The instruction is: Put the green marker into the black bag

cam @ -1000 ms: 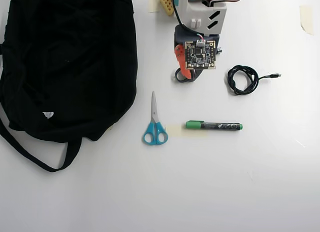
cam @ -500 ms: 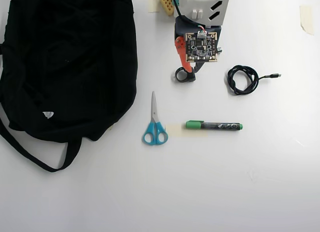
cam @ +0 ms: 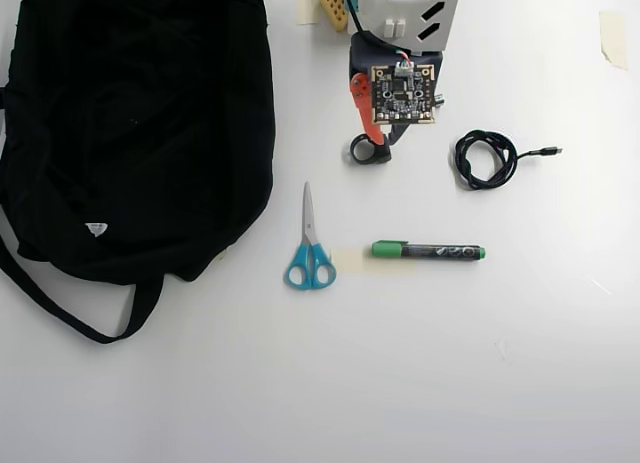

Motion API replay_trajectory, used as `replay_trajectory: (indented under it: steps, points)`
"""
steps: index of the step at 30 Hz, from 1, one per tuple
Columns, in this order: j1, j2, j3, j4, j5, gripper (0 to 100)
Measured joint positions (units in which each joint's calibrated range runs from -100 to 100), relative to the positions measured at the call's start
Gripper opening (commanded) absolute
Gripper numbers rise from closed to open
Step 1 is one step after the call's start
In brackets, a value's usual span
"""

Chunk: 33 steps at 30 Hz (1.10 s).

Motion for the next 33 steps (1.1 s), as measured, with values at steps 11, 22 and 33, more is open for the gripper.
replay_trajectory:
  steps: [11, 22, 33]
  points:
    - [0.00, 0.00, 0.00, 0.52, 0.05, 2]
    - [0.00, 0.00, 0.00, -0.26, 0.10, 2]
    - [-1.40, 0.00, 0.00, -5.58, 0.10, 2]
